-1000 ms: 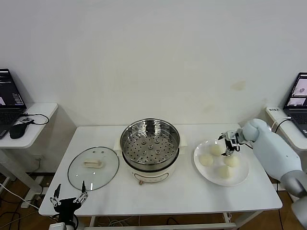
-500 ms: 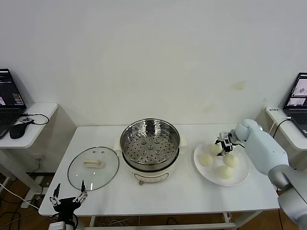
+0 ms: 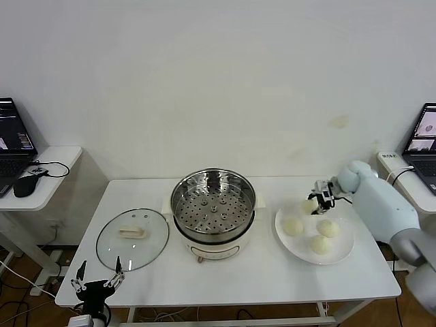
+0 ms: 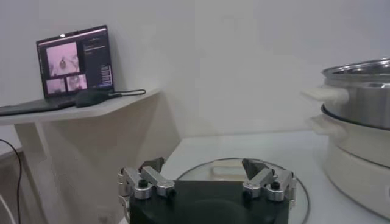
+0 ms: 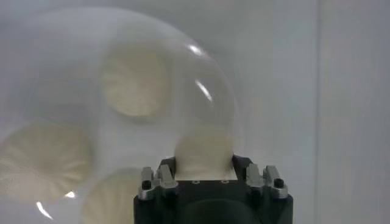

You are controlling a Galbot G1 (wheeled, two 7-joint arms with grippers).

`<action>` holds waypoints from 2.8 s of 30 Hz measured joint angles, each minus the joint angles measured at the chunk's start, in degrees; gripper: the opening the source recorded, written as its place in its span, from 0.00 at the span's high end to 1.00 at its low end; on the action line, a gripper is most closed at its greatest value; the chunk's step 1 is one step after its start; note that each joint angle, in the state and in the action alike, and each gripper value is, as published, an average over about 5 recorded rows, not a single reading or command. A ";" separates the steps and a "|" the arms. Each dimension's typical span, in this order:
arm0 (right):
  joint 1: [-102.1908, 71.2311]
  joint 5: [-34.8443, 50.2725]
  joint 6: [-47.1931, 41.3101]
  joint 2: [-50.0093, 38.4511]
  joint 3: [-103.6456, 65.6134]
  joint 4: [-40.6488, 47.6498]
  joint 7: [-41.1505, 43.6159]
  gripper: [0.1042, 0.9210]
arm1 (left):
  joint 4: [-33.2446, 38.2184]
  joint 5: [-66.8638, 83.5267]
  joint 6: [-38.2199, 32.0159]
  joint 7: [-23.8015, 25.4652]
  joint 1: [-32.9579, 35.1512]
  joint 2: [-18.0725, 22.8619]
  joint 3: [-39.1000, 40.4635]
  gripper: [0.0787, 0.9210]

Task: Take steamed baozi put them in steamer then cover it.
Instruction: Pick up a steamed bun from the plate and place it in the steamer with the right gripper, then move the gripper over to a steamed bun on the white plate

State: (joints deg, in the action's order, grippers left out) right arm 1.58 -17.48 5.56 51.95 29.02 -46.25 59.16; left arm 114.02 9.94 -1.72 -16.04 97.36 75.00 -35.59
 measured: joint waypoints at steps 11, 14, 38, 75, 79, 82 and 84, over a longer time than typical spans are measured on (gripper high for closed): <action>13.79 17.04 -4.21 -3.37 14.65 -13.33 -0.17 0.39 | 0.83 1.14 -0.26 0.11 0.10 -0.82 0.32 0.12; 18.05 20.95 -4.36 -2.33 18.85 -14.98 -0.63 0.39 | 0.97 1.40 -0.31 0.13 0.10 -0.86 0.15 0.12; 26.02 21.41 8.27 19.45 38.78 -11.13 -6.76 0.39 | 0.32 2.82 -1.22 0.67 -0.27 -0.44 -1.56 0.12; 25.57 10.32 15.39 24.28 38.71 -5.55 -9.50 0.12 | 1.86 3.01 -1.45 0.23 0.30 0.21 -2.15 0.12; 29.73 17.23 7.76 19.60 40.21 -12.44 -6.46 0.12 | 2.44 3.25 -0.81 -0.08 0.36 0.21 -2.22 0.12; 32.60 21.74 1.69 15.06 41.46 -18.17 -5.05 0.12 | 2.93 3.71 -0.02 -0.51 0.19 0.28 -2.27 0.12; 34.12 24.24 -2.36 11.60 42.21 -22.18 -4.47 0.12 | 3.31 3.93 0.57 -0.71 0.09 0.34 -2.26 0.12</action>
State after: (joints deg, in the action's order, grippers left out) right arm 35.70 6.76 3.21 63.56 71.23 -68.42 54.70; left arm 117.33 13.88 -1.15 -16.76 97.44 75.35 -37.85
